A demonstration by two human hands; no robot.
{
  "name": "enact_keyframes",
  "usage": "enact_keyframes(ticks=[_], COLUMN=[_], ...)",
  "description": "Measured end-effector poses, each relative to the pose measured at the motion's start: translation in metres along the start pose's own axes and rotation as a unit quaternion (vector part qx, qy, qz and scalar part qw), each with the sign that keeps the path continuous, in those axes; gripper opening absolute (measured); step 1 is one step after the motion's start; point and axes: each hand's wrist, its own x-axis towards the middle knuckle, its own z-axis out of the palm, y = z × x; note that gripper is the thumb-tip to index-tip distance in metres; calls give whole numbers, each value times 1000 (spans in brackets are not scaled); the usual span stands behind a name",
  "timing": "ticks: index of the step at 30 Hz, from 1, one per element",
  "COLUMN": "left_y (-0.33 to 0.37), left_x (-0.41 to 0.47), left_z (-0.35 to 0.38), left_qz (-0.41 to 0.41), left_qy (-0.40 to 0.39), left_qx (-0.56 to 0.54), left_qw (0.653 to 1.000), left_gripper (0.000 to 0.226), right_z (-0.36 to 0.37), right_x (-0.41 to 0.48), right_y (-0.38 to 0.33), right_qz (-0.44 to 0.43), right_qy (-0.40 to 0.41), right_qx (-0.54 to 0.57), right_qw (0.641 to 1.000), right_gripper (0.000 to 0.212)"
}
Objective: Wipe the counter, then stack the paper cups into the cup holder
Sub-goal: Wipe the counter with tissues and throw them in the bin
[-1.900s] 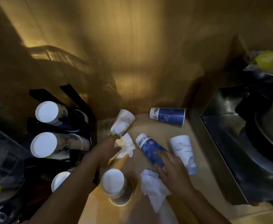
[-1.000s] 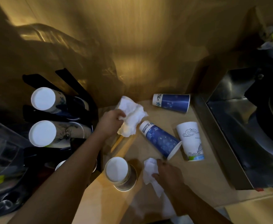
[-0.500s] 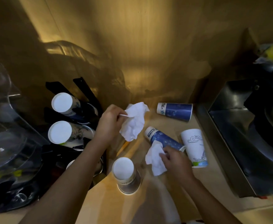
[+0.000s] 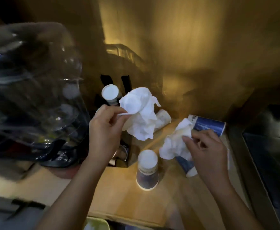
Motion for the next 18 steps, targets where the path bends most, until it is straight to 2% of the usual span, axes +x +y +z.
enact_keyframes(ticks=[4, 8, 12, 18], left_y=[-4, -17, -31, -71], left_x=[-34, -82, -134, -203], left_z=[-56, -106, -143, -177], left_qz=[-38, -137, -230, -337], left_qy=[84, 170, 230, 258], left_qx=[10, 20, 30, 49], left_qw=[996, 976, 945, 904], left_gripper=[10, 7, 15, 20], right_z=[19, 43, 73, 128], right_x=[-3, -24, -49, -100], right_y=[-32, -56, -78, -104], right_qz=[-110, -181, -210, -196], right_qy=[-22, -79, -166, -287], right_qx=[62, 133, 169, 174], right_qw=[992, 971, 949, 921], right_gripper=[6, 10, 8, 9])
